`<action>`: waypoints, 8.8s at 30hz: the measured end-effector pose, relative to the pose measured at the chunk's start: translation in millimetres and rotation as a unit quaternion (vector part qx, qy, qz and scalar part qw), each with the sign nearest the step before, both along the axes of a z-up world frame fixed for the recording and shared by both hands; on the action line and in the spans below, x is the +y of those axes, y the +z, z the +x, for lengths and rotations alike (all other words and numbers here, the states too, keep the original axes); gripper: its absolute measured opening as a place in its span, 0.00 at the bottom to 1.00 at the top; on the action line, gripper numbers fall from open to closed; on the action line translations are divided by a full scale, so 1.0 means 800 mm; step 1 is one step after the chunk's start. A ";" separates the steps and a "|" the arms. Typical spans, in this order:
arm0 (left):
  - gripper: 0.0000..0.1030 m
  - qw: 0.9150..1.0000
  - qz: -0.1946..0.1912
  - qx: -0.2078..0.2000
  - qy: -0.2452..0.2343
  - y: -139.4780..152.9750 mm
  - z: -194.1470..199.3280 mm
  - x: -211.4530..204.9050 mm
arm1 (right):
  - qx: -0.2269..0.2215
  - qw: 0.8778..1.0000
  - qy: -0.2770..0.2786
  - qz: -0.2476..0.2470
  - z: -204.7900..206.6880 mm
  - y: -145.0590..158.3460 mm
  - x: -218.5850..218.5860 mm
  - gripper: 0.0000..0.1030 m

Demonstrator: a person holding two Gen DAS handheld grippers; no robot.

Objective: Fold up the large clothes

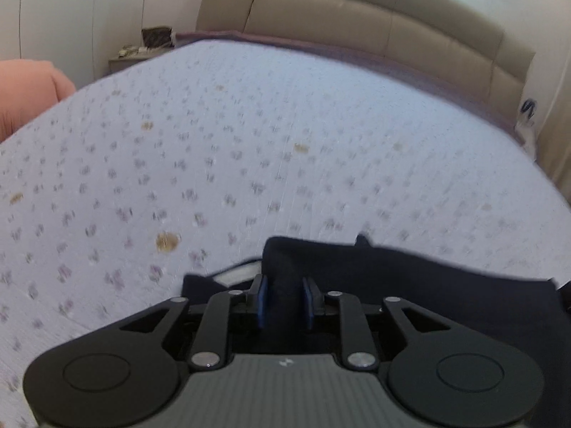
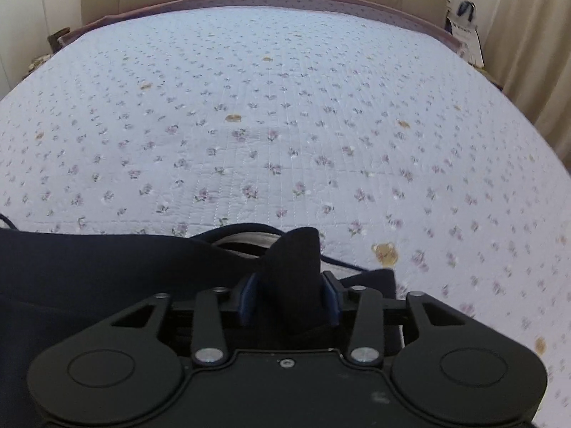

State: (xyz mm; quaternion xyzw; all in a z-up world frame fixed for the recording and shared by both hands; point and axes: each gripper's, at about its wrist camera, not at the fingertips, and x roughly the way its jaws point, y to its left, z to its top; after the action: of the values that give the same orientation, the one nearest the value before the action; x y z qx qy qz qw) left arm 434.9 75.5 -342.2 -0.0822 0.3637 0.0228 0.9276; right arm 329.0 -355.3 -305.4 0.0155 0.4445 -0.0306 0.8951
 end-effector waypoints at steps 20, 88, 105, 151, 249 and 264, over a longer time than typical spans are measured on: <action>0.16 0.993 -0.095 0.071 0.000 -0.030 -0.200 -0.012 | 0.015 0.989 0.130 0.073 -0.141 -0.006 0.191 0.10; 0.12 0.949 -0.207 -0.151 -0.185 0.112 -0.201 -0.197 | 0.040 0.939 0.067 0.334 -0.206 -0.003 0.060 0.22; 0.12 0.952 -0.070 0.000 -0.298 -0.003 -0.194 -0.419 | -0.020 0.962 -0.024 0.272 -0.202 0.020 -0.193 0.77; 0.25 0.971 -0.098 0.001 -0.219 0.020 -0.173 -0.362 | -0.022 0.991 0.070 0.109 -0.219 0.060 -0.072 0.22; 0.40 0.958 -0.113 0.068 -0.254 0.009 -0.143 -0.333 | -0.088 0.989 0.074 0.097 -0.165 0.050 -0.066 0.05; 0.79 0.975 -0.153 0.052 -0.155 0.031 -0.145 -0.268 | -0.034 0.995 0.075 0.063 -0.201 0.036 -0.091 0.93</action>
State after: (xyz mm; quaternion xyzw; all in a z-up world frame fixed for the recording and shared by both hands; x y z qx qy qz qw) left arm 319.1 -139.3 -317.1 -0.1645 0.4191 -0.1732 0.8760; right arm 168.3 -428.4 -277.0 0.0391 0.4145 0.0652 0.9069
